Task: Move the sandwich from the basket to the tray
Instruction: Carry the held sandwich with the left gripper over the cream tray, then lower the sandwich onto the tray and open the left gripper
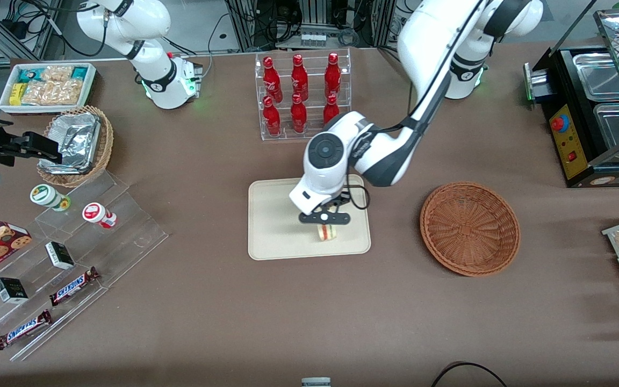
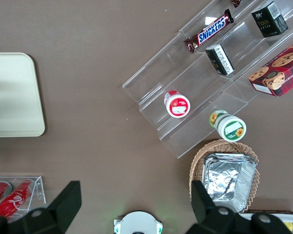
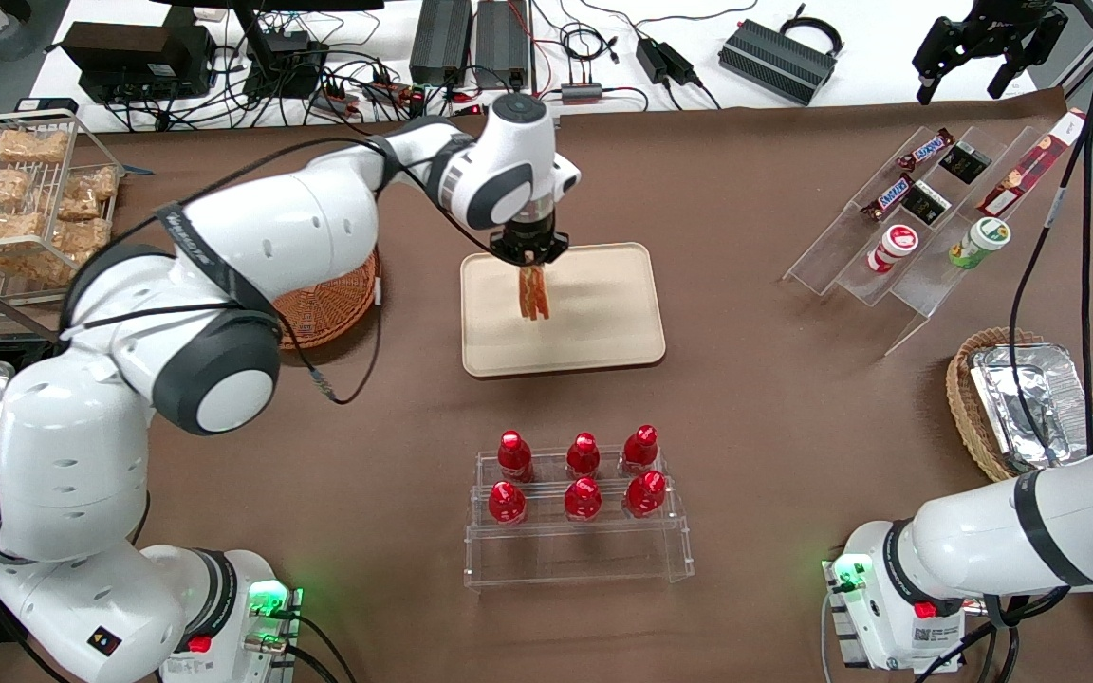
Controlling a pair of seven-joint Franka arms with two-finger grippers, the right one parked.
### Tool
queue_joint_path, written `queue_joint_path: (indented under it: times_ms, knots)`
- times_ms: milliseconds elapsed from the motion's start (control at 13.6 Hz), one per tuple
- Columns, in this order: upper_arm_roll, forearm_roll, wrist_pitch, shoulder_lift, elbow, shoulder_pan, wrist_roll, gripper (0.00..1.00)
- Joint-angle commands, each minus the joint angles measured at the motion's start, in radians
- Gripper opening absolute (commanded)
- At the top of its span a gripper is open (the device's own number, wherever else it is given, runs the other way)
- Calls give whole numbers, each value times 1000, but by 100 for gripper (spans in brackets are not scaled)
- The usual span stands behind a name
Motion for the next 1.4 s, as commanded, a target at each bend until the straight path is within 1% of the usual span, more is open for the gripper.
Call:
queue_joint_path:
  times_ms: [0,442,516,589,663,811,958,1032,1253,1326]
  knots:
    - [13,0,38,52,50,-32,-11,0]
    - [13,0,92,101,57,-70,-11,0]
    - [14,2,98,108,55,-73,-11,47]
    - [14,2,98,106,55,-73,-11,92]
    - [16,2,97,100,55,-70,-11,100]
    - [22,4,86,71,57,-59,-11,100]
    - [53,1,16,5,52,-49,-38,100]
    - [63,-3,-33,-45,52,-32,-61,100]
    - [64,-16,-177,-202,31,46,-54,100]
    - [65,-16,-192,-258,-8,62,-52,100]
